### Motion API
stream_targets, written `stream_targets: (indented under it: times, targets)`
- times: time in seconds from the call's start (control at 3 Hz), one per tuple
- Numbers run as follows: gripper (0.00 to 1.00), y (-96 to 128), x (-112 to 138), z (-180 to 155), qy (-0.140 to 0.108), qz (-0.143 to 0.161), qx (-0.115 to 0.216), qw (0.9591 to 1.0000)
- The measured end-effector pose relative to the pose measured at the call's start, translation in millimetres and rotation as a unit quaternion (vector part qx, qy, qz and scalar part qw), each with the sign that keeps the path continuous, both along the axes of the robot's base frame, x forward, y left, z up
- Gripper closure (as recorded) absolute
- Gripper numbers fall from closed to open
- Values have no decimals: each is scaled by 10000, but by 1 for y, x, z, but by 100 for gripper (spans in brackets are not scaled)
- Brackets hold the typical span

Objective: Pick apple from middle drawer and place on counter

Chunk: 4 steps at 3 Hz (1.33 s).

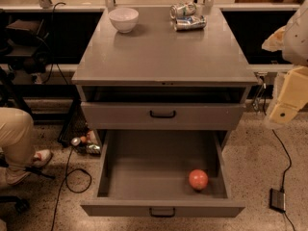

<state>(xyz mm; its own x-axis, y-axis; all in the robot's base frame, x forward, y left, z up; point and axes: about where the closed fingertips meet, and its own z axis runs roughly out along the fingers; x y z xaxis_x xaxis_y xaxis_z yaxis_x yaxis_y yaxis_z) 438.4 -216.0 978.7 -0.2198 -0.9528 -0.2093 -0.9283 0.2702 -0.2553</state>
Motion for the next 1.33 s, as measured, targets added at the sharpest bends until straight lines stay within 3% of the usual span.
stream_targets:
  times: [0.33, 0.67, 1.0, 1.33]
  targets:
    - [0, -1, 0, -5, 11, -53, 43, 10000]
    - [0, -11, 1, -47, 246, -387, 338, 9984]
    - [0, -17, 4, -109, 570, -766, 584, 9937]
    - [0, -22, 9, -180, 863, -1230, 771, 9856]
